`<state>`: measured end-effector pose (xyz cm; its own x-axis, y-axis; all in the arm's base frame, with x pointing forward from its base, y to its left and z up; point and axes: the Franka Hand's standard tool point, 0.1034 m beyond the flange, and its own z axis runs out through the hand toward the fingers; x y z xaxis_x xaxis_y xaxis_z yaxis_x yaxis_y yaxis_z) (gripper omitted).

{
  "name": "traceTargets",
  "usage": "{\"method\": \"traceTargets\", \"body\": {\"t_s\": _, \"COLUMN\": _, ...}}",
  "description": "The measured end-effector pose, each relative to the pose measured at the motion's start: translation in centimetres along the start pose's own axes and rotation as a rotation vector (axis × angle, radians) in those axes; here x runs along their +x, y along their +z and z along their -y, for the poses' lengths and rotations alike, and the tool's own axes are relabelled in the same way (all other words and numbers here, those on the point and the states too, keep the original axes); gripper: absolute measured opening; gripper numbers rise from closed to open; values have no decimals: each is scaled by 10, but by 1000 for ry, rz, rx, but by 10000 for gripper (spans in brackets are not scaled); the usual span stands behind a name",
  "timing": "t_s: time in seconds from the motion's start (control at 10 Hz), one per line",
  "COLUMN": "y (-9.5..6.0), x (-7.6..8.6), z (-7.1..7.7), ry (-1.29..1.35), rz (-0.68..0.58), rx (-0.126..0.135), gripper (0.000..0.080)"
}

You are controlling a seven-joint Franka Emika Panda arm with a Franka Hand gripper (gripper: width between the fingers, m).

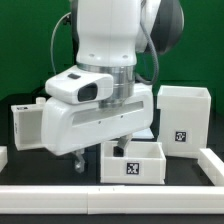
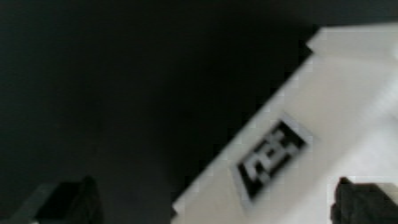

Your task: Assemble drawer

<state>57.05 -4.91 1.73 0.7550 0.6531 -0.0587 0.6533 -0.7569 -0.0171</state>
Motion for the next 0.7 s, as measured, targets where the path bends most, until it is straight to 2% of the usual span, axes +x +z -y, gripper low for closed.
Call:
{"method": "traceTargets", "body": {"t_s": 0.1, "y": 4, "x": -4, "z": -6, "ry": -6, "rz": -2, "rx": 6, "gripper": 649}}
{"method": "traceTargets", "body": {"t_s": 0.2, "y": 3, "x": -2, "z": -5, "ry": 2, "rz": -4, "rx": 5, "gripper": 605}}
{"method": "traceTargets", "body": {"t_s": 0.3, "y": 4, "x": -1, "z": -4, "ry": 0, "rz": -3, "rx": 5, "gripper": 605}}
{"method": "traceTargets", "body": {"t_s": 0.5, "y": 4, "x": -2, "z": -4, "ry": 0, "rz": -2, "rx": 6, "gripper": 333}}
{"method": "traceTargets", "body": {"t_s": 0.6, "y": 4, "x": -2, "z": -4, "ry": 0, "rz": -2, "rx": 6, "gripper": 333}}
{"method": "traceTargets", "body": {"t_s": 0.7, "y": 4, "x": -2, "z": -4, "ry": 0, "rz": -2, "rx": 6, "gripper": 165}}
